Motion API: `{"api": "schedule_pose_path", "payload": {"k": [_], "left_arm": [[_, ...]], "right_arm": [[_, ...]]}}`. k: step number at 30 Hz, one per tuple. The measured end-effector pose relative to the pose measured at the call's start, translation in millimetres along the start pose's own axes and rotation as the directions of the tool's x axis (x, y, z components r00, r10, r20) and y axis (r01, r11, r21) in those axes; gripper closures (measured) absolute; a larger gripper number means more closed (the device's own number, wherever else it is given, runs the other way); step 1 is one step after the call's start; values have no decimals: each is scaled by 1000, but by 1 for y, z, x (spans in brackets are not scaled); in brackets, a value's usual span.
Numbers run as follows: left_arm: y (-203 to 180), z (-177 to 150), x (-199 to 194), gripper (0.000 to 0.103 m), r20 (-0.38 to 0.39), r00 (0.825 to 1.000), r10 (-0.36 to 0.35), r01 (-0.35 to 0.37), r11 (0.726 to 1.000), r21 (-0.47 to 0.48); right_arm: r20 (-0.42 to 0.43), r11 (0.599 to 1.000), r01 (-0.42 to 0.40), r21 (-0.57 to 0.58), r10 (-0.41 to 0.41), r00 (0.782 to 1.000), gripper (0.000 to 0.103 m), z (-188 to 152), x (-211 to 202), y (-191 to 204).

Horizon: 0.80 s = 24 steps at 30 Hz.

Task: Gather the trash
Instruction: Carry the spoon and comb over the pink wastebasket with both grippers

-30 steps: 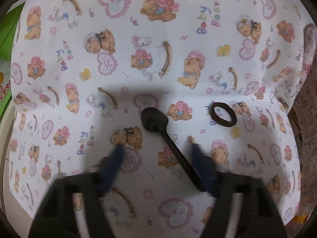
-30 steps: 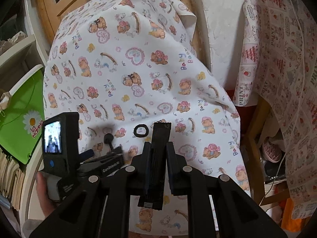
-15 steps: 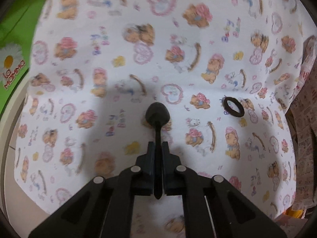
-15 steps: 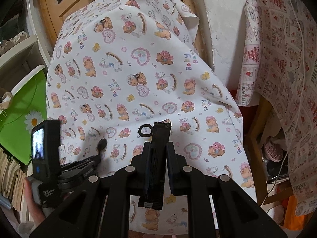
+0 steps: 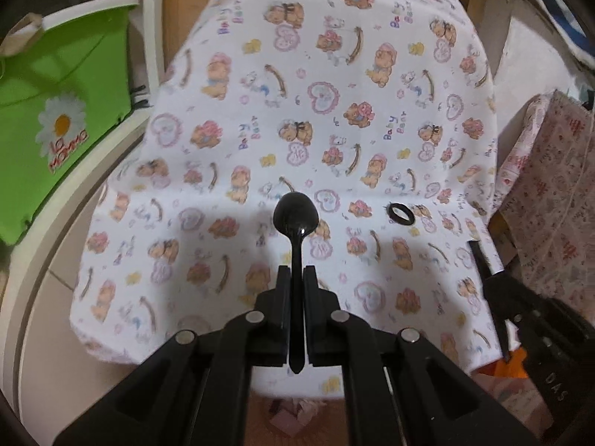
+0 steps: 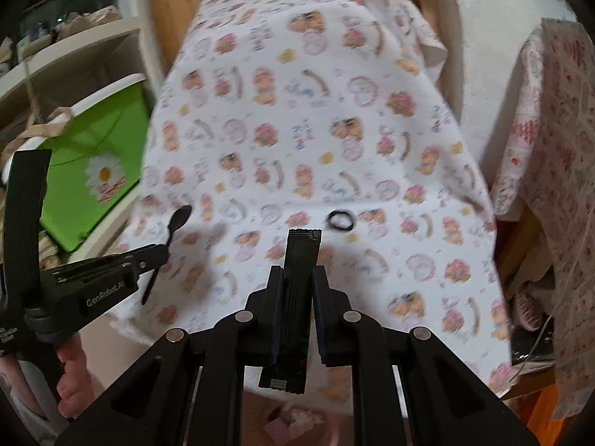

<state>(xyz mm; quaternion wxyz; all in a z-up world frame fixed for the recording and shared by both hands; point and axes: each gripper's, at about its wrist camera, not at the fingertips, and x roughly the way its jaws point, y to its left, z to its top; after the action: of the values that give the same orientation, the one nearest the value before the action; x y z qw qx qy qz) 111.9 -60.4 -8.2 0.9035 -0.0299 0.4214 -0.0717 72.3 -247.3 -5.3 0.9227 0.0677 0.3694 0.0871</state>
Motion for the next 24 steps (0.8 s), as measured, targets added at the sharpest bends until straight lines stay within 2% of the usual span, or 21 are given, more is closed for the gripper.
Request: {"api": "schedule_pose_path", "payload": {"k": [5, 9, 13, 15, 17, 18, 19, 21, 24], "left_arm": [[7, -17, -27, 98, 26, 999, -25, 24, 999, 31], [17, -35, -40, 98, 9, 998, -65, 65, 998, 19], [28, -50, -49, 98, 8, 998, -67, 67, 998, -3], [39, -58, -53, 98, 26, 999, -21, 23, 995, -93], [49, -71, -51, 98, -11, 998, -61, 58, 984, -168], [49, -74, -50, 98, -28, 997, -74, 68, 983, -168], [48, -76, -49, 98, -41, 997, -58, 51, 988, -144], [45, -76, -52, 98, -15, 1000, 1, -2, 995, -103], [44, -79, -53, 98, -29, 999, -45, 41, 993, -111]], "right_arm": [[22, 999, -35, -36, 36, 999, 87, -9, -21, 15], [53, 997, -47, -60, 51, 997, 87, -19, -42, 22], [51, 997, -61, -53, 63, 997, 87, -27, -53, 21], [56, 997, -57, -54, 60, 997, 87, -32, -59, 23], [76, 996, -81, -38, 84, 994, 87, -38, -68, 25], [67, 994, -110, -20, 111, 992, 87, -41, -71, 26], [57, 992, -124, -9, 124, 991, 87, -43, -71, 28], [29, 988, -153, 12, 153, 988, 87, -49, -68, 28], [-29, 985, -171, 26, 171, 985, 87, -53, -54, 25]]}}
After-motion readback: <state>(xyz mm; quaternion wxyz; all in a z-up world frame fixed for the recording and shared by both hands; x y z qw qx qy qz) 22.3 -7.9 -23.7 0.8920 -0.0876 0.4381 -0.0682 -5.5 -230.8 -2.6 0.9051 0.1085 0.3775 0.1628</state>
